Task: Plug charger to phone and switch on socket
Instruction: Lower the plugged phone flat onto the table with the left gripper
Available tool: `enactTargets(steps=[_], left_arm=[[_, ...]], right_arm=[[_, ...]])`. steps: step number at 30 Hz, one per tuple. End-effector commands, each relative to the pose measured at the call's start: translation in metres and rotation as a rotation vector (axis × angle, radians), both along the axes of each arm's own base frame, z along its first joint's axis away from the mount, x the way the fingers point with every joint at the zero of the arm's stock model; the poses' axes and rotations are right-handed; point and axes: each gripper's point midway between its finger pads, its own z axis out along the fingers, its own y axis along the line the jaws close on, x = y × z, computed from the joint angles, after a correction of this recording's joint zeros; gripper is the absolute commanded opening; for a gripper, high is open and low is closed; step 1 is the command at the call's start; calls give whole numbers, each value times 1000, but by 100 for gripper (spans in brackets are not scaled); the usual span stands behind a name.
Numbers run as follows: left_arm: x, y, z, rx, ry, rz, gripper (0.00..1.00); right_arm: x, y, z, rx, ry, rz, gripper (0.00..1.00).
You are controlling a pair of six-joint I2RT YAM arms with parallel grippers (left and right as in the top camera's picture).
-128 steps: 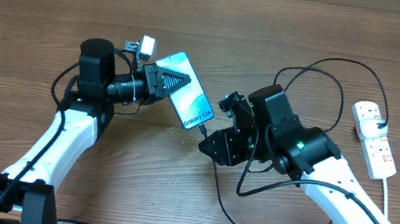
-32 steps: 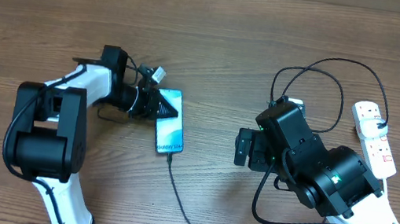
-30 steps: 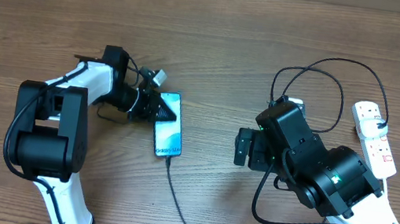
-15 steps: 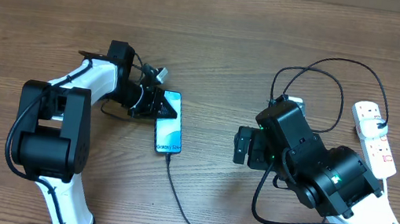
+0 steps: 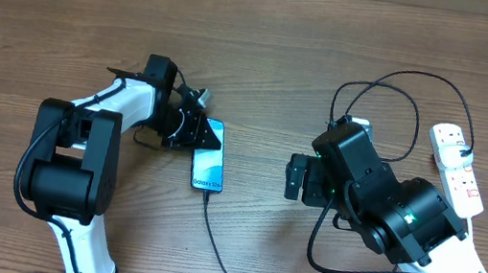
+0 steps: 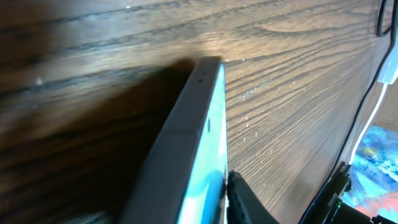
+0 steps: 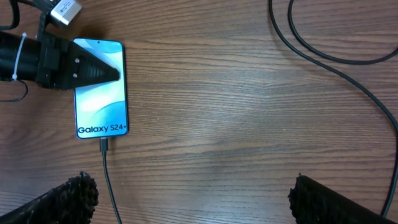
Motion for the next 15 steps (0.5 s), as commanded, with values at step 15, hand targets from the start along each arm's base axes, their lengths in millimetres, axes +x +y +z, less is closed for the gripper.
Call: enactTargets(steps=[15], left_arm=[[-3, 49, -40, 344, -14, -46, 46]], right_arm=[[14, 7, -6, 76, 23, -186, 100]])
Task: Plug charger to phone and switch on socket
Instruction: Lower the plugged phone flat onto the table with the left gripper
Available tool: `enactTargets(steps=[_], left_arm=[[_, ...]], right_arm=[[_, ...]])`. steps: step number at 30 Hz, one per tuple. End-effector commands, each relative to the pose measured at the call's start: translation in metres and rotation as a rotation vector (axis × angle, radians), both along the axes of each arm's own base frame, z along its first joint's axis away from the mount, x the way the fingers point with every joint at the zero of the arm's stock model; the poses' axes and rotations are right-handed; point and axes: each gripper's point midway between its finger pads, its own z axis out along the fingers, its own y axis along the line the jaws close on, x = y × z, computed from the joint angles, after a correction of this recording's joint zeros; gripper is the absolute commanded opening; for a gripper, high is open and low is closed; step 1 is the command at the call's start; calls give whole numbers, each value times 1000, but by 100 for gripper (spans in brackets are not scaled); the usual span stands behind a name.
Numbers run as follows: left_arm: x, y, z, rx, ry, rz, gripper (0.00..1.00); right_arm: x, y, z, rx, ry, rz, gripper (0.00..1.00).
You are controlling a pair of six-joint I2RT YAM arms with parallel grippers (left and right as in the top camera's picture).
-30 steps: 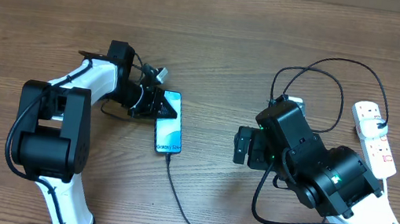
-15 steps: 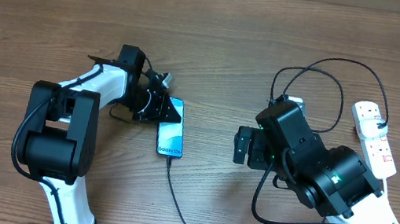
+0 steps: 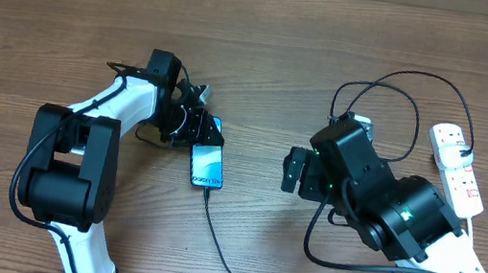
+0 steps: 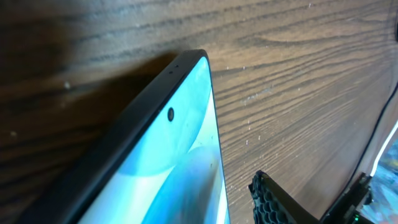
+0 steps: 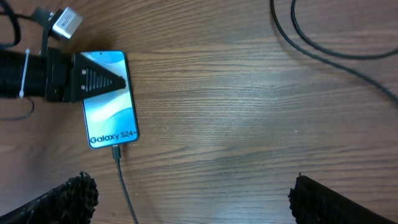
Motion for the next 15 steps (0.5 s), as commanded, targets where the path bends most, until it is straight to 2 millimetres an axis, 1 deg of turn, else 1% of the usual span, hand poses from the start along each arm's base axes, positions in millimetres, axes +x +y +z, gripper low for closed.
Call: enactTargets(steps=[1, 5, 8, 11, 15], left_arm=[[-9, 40, -45, 247, 11, -71, 46], [-4, 36, -38, 220, -27, -130, 47], [-1, 36, -38, 223, -44, -134, 47], [4, 35, -38, 222, -38, -82, 44], [9, 34, -38, 221, -17, -4, 44]], right_arm=[[7, 1, -7, 18, 28, -104, 100], [11, 3, -21, -11, 68, -119, 100], [14, 0, -27, -11, 83, -202, 100], [16, -6, -29, 0, 79, -315, 100], [18, -8, -28, 34, 80, -404, 100]])
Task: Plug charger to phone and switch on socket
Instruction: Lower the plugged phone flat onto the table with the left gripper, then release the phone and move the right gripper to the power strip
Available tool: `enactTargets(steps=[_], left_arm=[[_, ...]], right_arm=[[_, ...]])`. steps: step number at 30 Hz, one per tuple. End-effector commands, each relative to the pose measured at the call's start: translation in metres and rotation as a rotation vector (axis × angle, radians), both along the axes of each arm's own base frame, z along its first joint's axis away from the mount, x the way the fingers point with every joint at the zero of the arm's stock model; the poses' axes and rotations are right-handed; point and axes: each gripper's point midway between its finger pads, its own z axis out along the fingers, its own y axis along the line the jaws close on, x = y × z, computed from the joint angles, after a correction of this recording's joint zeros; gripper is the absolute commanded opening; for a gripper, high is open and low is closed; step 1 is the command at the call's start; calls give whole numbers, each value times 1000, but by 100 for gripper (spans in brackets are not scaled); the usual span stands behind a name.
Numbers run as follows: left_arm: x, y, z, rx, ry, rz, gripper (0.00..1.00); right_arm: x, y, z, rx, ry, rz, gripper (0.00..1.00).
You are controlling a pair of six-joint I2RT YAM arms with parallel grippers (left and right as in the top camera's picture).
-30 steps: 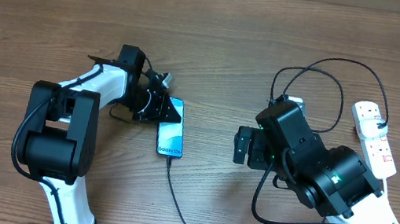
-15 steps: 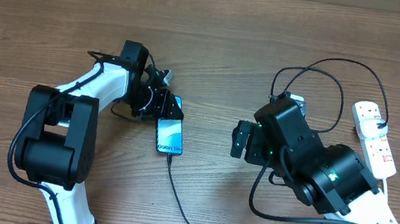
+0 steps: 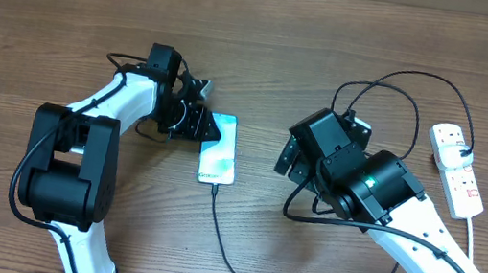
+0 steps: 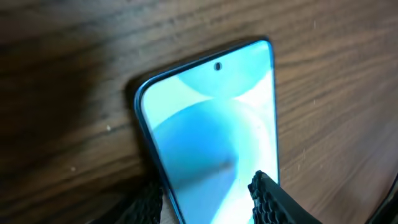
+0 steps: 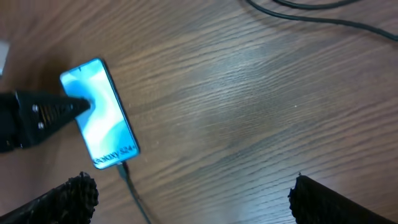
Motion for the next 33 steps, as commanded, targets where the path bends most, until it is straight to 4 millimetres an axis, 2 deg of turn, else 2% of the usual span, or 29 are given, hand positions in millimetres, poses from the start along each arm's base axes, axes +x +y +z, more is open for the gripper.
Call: enactTargets(steps=[1, 4, 6, 7, 10, 11, 12, 14, 16, 19, 21, 24, 26, 27, 28, 31, 33], left_arm=[[-6, 27, -39, 159, 82, 93, 45], [-5, 27, -39, 160, 89, 110, 57], [-2, 33, -39, 183, 82, 121, 60], [0, 38, -39, 209, 84, 144, 66], [12, 57, -28, 281, 88, 213, 65], [17, 64, -18, 305, 87, 234, 63], [22, 68, -8, 321, 82, 245, 63], [30, 81, 23, 365, 58, 267, 62], [36, 94, 60, 422, 5, 289, 62], [38, 106, 125, 465, -130, 331, 62], [34, 106, 171, 435, -245, 365, 63], [19, 106, 232, 381, -390, 438, 63], [3, 105, 269, 348, -485, 468, 63], [-10, 105, 291, 323, -542, 484, 63], [-20, 105, 304, 309, -579, 490, 63], [-52, 108, 337, 282, -673, 510, 63], [-71, 112, 351, 281, -722, 528, 63]], right_arm=[[6, -6, 5, 43, -31, -164, 100], [14, -1, 9, 78, -62, -187, 100], [20, 5, 13, 106, -90, -186, 100], [23, 7, 15, 115, -102, -186, 100], [35, 3, 22, 102, -171, -208, 100], [39, 2, 24, 97, -194, -217, 94], [41, -1, 26, 84, -211, -226, 83], [40, -9, 24, 55, -205, -239, 64], [33, -22, 18, 14, -165, -260, 51], [16, -62, 6, -62, -61, -401, 35], [7, -98, 1, -111, 0, -534, 26], [7, -142, 0, -141, 39, -668, 17], [10, -172, 0, -146, 47, -746, 4], [14, -188, -2, -134, 55, -769, 4], [19, -198, -3, -115, 60, -767, 4], [40, -223, -12, -15, 67, -738, 4], [48, -243, -21, 37, 80, -762, 4]])
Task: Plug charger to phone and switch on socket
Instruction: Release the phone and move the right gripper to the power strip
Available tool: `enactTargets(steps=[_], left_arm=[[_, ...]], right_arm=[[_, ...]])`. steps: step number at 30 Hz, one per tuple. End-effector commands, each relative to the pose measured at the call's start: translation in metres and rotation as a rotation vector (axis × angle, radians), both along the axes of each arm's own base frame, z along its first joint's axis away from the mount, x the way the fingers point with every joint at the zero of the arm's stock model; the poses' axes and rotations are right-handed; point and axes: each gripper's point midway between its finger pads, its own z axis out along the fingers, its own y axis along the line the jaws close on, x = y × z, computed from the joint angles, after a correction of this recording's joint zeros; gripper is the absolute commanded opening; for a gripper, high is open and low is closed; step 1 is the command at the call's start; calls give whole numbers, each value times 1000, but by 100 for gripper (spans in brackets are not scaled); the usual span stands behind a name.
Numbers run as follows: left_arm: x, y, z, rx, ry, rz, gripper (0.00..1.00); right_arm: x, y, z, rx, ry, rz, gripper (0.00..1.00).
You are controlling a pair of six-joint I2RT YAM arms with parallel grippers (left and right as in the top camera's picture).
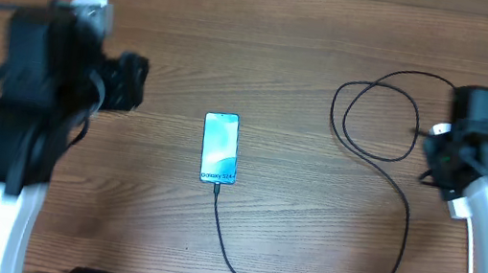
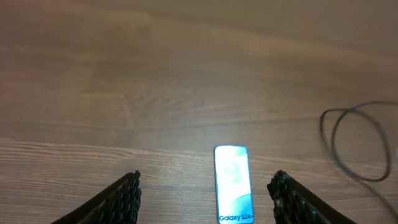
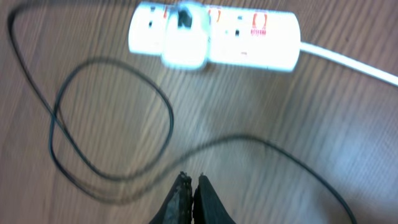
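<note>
The phone [image 1: 220, 147], screen lit, lies flat mid-table with the black charger cable [image 1: 226, 245] plugged into its near end. That cable runs right and up into a loop [image 1: 378, 113]. My left gripper [image 2: 206, 175] is open, high and back from the phone [image 2: 233, 183], which shows between its fingers. In the right wrist view the white socket strip [image 3: 249, 37] lies with the white charger plug [image 3: 183, 40] in it. My right gripper [image 3: 193, 177] is shut and holds nothing, a little short of the strip and above the cable. In the overhead view my right arm covers the strip.
Loose cable loops [image 3: 112, 118] lie on the wooden table [image 1: 337, 34] between my right gripper and the strip. The strip's own white lead [image 3: 348, 59] runs off to the right. My left arm [image 1: 23, 123] is blurred at the table's left side.
My left gripper has left the phone and now stands far back to the left, open. My right arm has gone from beside the phone to the socket strip, and its fingers have shut.
First my left gripper was at the phone's top end with the phone tilted on its edge, cable plugged in, and my right gripper open nearby. The phone then lay lower, then flat. Now both arms are away from it.
</note>
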Motion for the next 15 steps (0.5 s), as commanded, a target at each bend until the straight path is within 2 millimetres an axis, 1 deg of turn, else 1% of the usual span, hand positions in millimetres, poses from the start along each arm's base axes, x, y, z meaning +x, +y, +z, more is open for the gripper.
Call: enactTargets(steps=[1, 4, 6, 9, 11, 15], left_arm=[[-33, 7, 20, 6, -76, 39, 63], [-59, 10, 26, -2, -109, 48, 64], [-75, 11, 26, -10, -127, 56, 64], [-93, 11, 23, -31, -152, 56, 66], [-101, 10, 17, -36, -150, 50, 67], [-110, 11, -5, -29, -92, 51, 68]], right_arm=[[9, -28, -18, 103, 31, 58, 4], [8, -62, -29, 112, 70, -22, 4], [15, -77, -34, 140, 78, -32, 4], [33, -91, -43, 195, 80, -20, 4], [40, -100, -52, 213, 124, -10, 4], [51, -109, -64, 247, 216, 26, 4]])
